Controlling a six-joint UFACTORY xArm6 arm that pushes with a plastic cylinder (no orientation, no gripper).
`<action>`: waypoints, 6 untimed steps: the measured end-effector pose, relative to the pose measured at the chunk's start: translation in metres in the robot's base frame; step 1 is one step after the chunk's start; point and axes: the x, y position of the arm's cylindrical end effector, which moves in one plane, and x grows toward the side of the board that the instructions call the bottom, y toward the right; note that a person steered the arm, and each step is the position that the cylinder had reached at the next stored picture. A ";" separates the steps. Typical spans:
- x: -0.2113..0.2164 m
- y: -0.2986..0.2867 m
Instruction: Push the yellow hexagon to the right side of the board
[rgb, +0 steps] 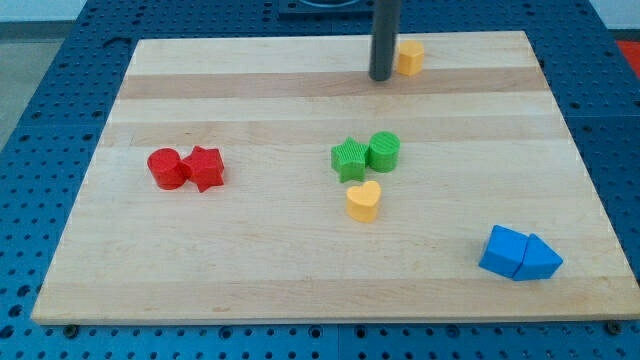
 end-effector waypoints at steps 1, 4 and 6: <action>-0.018 -0.026; -0.020 0.055; -0.021 0.091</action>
